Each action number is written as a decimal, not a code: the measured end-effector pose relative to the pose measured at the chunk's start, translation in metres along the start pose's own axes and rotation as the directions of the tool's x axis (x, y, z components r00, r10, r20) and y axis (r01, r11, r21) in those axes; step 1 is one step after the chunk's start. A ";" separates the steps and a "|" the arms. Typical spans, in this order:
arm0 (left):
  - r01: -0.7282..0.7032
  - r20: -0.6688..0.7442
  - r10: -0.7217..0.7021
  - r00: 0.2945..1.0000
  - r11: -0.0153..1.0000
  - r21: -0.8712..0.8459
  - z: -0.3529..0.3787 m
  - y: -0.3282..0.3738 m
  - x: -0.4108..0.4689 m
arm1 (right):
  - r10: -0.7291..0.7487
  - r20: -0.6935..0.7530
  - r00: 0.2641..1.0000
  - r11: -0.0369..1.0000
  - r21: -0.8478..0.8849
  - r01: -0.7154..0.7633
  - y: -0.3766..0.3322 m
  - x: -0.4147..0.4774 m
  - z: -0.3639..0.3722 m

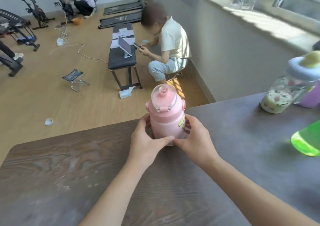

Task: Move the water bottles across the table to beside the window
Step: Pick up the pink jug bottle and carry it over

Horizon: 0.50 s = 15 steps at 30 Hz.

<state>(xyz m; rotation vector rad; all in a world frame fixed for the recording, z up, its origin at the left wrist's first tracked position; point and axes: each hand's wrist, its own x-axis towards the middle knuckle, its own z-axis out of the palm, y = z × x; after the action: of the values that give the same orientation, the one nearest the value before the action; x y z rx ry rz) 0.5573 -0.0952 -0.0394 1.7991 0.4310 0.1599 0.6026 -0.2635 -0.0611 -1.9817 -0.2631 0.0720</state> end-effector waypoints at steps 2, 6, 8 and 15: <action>-0.024 0.038 0.023 0.999 1.000 0.010 0.041 0.016 0.003 | 0.014 -0.030 0.999 1.000 -0.027 -0.014 0.013 0.005 -0.041; -0.044 0.108 0.045 0.993 0.999 -0.012 0.116 0.040 0.011 | 0.025 -0.096 0.995 0.998 -0.058 -0.031 0.034 0.014 -0.114; -0.052 0.131 0.053 0.990 0.999 -0.014 0.146 0.049 0.015 | 0.030 -0.122 0.992 0.996 -0.074 -0.039 0.042 0.019 -0.140; -0.113 0.177 0.107 0.978 0.993 0.026 0.202 0.057 0.039 | 0.035 -0.205 0.978 0.996 -0.068 -0.050 0.078 0.039 -0.180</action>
<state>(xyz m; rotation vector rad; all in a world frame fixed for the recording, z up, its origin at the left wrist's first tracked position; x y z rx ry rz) 0.6712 -0.2757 -0.0448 1.8552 0.2102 0.0706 0.6831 -0.4468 -0.0547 -2.0495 -0.0910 -0.1148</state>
